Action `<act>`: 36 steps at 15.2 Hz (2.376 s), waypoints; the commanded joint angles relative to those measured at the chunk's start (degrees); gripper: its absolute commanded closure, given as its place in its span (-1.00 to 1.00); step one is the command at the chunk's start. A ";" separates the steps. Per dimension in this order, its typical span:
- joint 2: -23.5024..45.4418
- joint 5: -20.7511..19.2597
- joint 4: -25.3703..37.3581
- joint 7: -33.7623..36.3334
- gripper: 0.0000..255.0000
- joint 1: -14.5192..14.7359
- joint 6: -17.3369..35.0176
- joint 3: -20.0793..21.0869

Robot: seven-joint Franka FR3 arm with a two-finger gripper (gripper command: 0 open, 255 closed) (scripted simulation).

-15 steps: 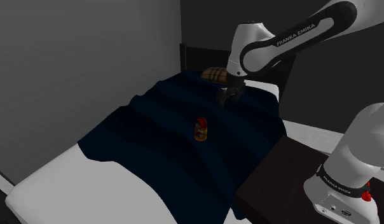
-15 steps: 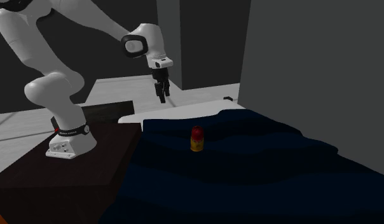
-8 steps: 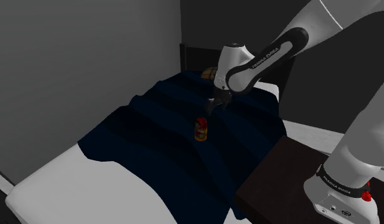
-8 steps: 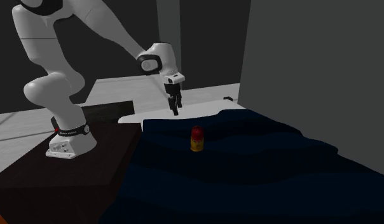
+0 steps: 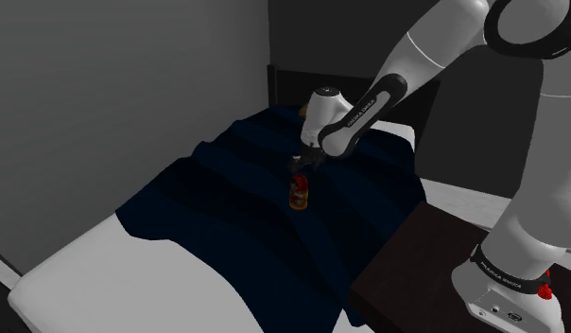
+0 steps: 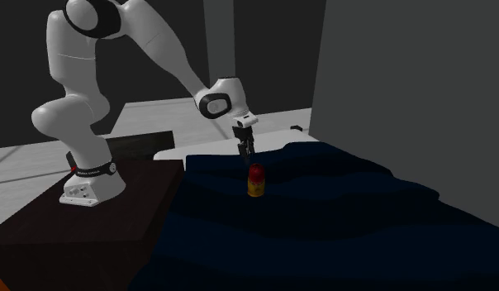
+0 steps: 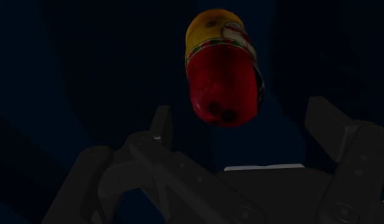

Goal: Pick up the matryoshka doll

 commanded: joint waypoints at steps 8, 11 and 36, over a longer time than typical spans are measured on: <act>7.86 -3.73 2.67 3.52 -1.00 2.25 5.64 -3.11; 7.91 -3.71 2.72 3.47 1.00 2.23 5.65 -3.12; -1.98 1.53 2.28 -1.15 1.00 -0.63 -3.75 0.83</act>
